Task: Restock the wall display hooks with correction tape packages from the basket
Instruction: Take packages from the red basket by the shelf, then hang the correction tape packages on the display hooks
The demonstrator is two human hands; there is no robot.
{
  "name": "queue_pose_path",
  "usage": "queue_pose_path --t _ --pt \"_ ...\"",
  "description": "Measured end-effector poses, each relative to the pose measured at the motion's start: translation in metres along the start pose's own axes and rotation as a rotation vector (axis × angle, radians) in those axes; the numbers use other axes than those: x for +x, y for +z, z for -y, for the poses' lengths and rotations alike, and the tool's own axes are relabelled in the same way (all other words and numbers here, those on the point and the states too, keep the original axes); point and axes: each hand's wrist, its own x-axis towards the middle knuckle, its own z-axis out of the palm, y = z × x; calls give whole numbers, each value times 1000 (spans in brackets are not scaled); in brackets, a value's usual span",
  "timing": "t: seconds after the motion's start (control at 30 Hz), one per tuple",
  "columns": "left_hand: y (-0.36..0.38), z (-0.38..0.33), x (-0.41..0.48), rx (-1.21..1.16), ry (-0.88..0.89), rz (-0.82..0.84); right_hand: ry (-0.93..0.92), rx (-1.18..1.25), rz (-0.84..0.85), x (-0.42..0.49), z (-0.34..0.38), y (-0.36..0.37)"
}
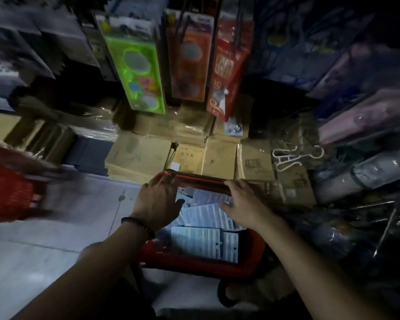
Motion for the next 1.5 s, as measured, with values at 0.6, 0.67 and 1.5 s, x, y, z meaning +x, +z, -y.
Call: queue_pose_path --t 0.6,0.67,1.5 --pt "100 -43 -101 -10 23 236 130 97 71 -102 -66 114" --pt "116 -32 -85 -52 8 229 170 90 103 -78 -74 125" --pt "173 -24 -47 -252 -98 271 274 652 -198 -10 -60 210"
